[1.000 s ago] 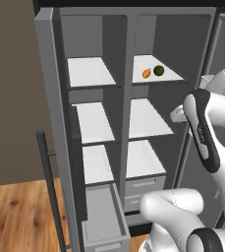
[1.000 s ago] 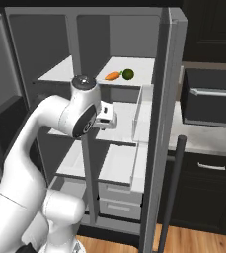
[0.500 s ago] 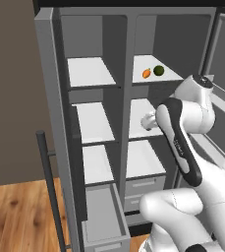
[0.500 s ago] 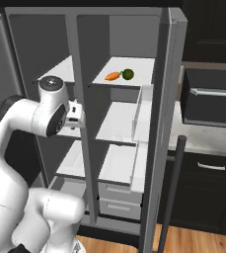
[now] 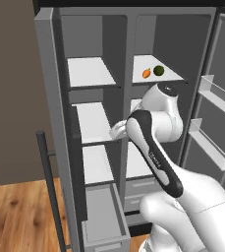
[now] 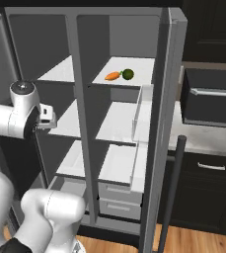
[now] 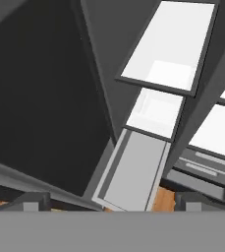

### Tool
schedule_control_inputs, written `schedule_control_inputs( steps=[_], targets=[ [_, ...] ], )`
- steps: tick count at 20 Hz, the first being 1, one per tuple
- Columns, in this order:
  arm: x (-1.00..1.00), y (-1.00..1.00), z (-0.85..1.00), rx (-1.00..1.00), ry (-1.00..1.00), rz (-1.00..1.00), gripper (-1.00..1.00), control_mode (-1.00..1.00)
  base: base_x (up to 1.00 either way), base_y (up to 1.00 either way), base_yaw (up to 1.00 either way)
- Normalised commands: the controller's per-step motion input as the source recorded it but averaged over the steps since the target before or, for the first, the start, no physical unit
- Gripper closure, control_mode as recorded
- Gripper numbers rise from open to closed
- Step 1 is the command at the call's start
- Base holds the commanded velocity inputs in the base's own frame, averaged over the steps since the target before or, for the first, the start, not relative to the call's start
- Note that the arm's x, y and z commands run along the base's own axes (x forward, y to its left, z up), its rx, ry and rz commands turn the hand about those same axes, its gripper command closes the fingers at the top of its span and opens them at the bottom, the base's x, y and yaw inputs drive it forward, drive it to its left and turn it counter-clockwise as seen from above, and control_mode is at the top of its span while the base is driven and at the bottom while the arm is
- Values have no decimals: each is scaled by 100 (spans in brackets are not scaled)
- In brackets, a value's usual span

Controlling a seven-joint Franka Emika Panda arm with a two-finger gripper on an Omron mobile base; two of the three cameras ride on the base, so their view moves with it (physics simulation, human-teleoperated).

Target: Take the lime and carrot from the fridge shelf and place them in the freezer drawer to begin freezing them.

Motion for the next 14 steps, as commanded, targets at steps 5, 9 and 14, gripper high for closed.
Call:
schedule_control_inputs(
  steps=[5, 9, 14],
  targets=[
    [3, 85, -1, 4, 3, 7, -100, -100, 0, 0, 0],
    [12, 73, 0, 4, 4, 4, -100, -100, 0, 0, 0],
    [11, 59, 0, 2, 0, 1, -100, -100, 0, 0, 0]
  ],
)
